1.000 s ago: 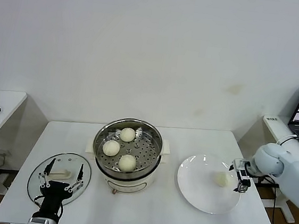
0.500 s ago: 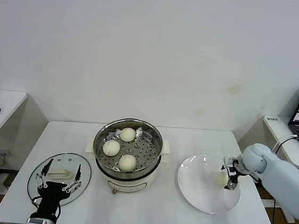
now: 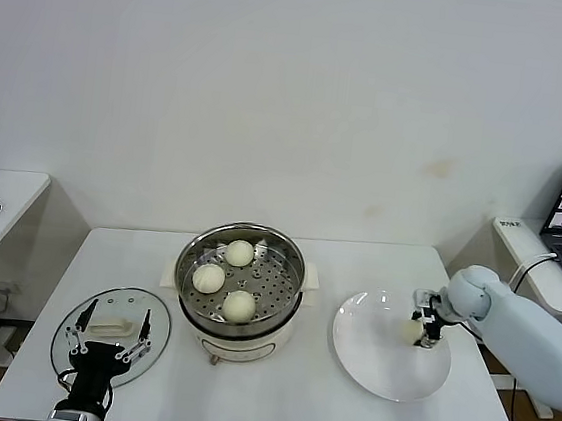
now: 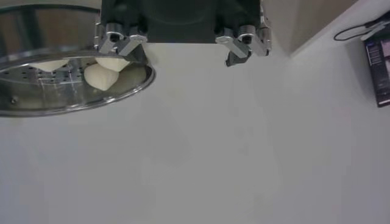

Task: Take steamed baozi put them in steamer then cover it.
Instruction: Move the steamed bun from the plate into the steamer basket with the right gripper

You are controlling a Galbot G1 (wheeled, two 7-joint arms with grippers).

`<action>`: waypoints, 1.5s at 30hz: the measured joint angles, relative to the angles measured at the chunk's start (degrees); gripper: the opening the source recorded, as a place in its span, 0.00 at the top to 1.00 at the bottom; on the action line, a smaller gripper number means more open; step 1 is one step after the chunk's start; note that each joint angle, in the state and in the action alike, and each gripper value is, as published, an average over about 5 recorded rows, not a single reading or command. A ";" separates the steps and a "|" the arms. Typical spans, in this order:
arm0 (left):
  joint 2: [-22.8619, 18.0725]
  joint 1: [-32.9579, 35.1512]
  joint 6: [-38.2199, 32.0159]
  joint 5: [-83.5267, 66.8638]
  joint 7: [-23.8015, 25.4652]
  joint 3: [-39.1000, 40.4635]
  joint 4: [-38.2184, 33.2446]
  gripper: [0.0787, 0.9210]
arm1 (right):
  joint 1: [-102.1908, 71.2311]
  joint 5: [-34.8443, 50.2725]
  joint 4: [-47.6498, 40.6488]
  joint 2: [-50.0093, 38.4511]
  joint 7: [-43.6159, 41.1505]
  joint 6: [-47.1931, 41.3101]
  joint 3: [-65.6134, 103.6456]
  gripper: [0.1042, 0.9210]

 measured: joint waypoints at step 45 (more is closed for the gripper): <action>-0.67 1.00 -0.36 -0.85 -0.13 -1.17 -1.44 0.12 | 41.51 40.54 11.29 22.37 7.68 -19.62 -31.35 0.34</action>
